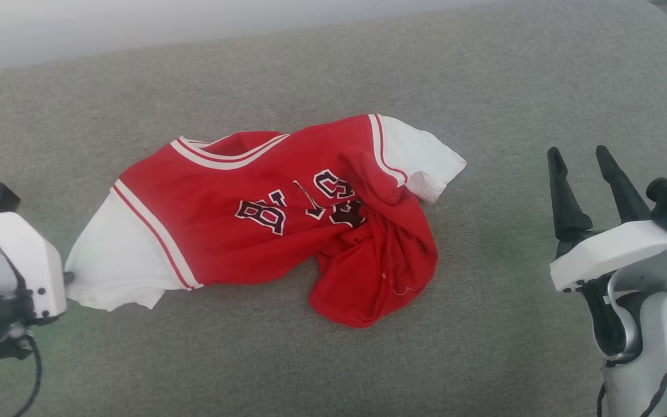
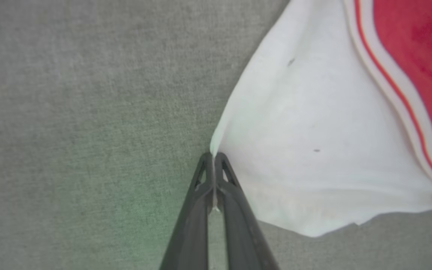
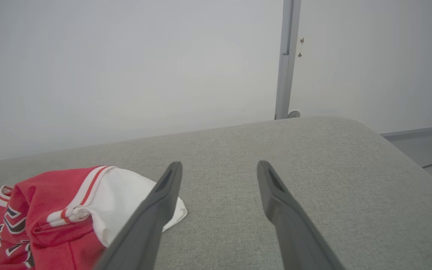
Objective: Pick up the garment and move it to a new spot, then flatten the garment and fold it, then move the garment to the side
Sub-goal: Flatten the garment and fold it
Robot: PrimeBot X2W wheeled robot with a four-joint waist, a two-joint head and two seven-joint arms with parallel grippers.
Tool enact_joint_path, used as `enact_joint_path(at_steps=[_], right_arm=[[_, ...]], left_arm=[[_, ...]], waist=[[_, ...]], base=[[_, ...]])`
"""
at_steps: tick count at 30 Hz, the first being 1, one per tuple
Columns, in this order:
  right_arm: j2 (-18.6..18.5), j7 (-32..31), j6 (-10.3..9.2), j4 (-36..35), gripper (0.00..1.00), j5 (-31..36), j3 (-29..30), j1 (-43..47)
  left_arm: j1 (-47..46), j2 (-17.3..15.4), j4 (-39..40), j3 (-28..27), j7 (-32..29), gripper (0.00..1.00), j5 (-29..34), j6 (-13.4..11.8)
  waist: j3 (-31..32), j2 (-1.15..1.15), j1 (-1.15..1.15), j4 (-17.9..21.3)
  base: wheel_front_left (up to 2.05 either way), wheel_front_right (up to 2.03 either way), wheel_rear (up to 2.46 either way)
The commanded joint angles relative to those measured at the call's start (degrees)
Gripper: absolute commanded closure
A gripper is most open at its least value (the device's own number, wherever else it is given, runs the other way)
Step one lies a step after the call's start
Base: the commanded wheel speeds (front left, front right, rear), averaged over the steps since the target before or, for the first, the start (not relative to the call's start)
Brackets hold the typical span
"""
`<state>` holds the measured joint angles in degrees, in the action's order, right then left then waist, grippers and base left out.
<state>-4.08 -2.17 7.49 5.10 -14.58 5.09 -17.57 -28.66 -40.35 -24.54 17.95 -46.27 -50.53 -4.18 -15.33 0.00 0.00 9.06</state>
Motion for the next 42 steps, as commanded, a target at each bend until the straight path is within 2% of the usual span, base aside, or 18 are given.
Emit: enact_joint_path(at_steps=[1,2,5,6,7,17,22,29,33,34,36,42], right_arm=[[0.07,-0.32,0.0,-0.23,0.0,0.4,-0.28,0.47],[0.08,-0.38,0.0,-0.2,0.0,0.37,-0.37,0.4],[0.08,-0.66,0.0,-0.28,0.0,0.5,-0.52,0.32],[0.09,-0.73,0.0,-0.36,0.0,0.59,-0.49,0.44],[0.04,-0.8,0.0,-0.38,0.0,0.58,-0.52,0.51],[-0.15,-1.31,0.0,-0.98,0.0,0.24,-0.53,1.85],[-0.23,-1.43,0.0,-1.34,0.0,-0.13,-0.73,1.72],[-0.38,-1.92,0.0,-2.13,0.0,-0.39,-0.94,0.92],[-0.2,-3.02,0.0,-2.23,0.0,-0.47,-1.07,0.49],[-0.13,-3.36,0.0,-2.18,0.0,-0.56,-1.21,0.17],[-0.07,-4.51,0.0,-1.9,0.0,-0.78,-1.39,-0.53],[-1.28,-10.1,0.0,0.96,0.0,-1.1,-1.61,-4.69]], left_arm=[[1.23,0.84,-0.55,0.52,-0.02,1.0,-0.61,-0.21],[1.29,1.22,-0.71,0.7,0.46,0.82,-0.38,-0.32],[0.85,2.37,-1.22,1.06,1.35,0.47,-0.12,-0.37],[0.4,2.44,-1.21,1.05,1.86,0.07,0.13,-0.3],[0.01,2.52,-1.32,0.88,2.12,0.0,0.14,-0.43],[-2.35,0.15,0.4,0.77,0.93,0.0,1.46,-1.78],[-2.92,0.35,-0.93,1.73,-1.23,0.0,1.7,-2.64],[-3.43,3.39,-4.92,2.23,-2.68,0.0,-0.34,-3.04],[-3.66,5.3,-7.83,3.11,-3.7,0.0,-1.18,-2.42],[-3.62,5.92,-8.56,3.29,-4.59,1.0,-2.01,-1.96],[-3.79,6.75,-9.52,3.46,-5.77,1.0,-2.38,-1.47],[-6.9,8.25,-9.33,4.07,-2.85,1.0,-1.96,1.58]], waist=[[0.16,0.0,0.0,-0.26],[0.22,0.0,0.0,-0.38],[0.53,0.0,0.0,-0.68],[0.68,0.0,0.0,-0.77],[0.84,0.0,0.0,-0.84],[2.18,0.0,0.0,-1.38],[1.85,0.0,0.0,-1.26],[0.46,0.0,0.0,-0.88],[-0.34,0.0,0.0,-0.96],[-0.51,0.0,0.0,-1.01],[-0.81,0.0,0.0,-1.19],[-2.42,0.0,0.0,-3.1]], base=[[0.0,0.0,0.0],[0.0,0.0,0.0],[0.0,0.0,0.0],[0.0,0.0,0.0],[0.0,0.0,0.0],[0.0,0.0,0.0],[0.0,0.0,0.0],[0.0,0.0,0.0],[0.0,0.0,0.0],[0.0,0.0,0.0],[0.0,0.0,0.0],[0.0,0.0,0.0]])
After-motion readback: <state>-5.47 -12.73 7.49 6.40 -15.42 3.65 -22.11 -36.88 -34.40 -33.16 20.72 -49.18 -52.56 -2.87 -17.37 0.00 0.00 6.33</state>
